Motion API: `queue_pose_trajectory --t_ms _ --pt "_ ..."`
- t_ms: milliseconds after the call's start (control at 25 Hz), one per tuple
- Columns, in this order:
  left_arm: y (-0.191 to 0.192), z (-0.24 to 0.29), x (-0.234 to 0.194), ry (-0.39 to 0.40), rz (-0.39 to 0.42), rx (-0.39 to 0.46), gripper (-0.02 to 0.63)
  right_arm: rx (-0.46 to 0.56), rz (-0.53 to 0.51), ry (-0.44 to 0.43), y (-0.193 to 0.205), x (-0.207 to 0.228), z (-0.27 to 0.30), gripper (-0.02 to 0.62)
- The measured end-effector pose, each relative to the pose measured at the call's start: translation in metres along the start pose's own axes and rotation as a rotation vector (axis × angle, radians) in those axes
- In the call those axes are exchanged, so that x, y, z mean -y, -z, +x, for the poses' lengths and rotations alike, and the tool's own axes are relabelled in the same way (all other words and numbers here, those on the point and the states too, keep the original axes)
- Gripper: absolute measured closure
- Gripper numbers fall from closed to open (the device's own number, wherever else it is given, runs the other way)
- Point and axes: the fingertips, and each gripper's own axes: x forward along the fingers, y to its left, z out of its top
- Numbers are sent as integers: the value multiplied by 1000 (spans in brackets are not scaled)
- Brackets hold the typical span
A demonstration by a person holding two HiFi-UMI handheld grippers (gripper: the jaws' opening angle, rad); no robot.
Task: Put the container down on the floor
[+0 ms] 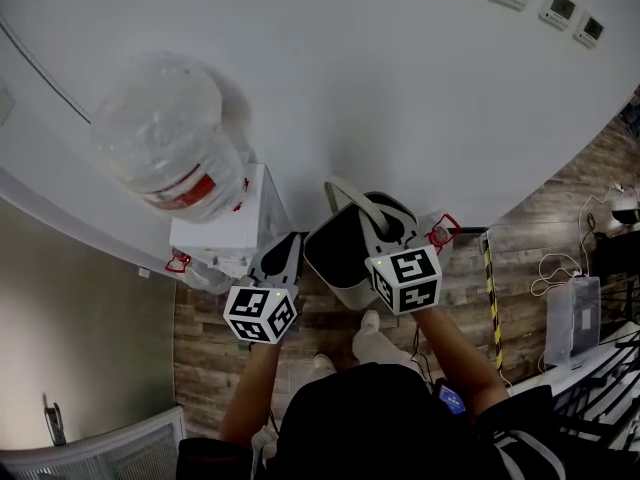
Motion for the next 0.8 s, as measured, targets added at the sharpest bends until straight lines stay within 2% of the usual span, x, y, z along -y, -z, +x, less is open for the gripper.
queue_pose_trajectory --t_ms 240,600,800 --pt "10 32 -4 -52 101 -24 591 -9 32 -28 12 20 23 565" --pt "40 71 -23 -114 48 -16 591 -46 54 -43 53 53 65 565" --pt "56 80 -36 -117 65 -12 591 -34 67 -23 74 65 86 565"
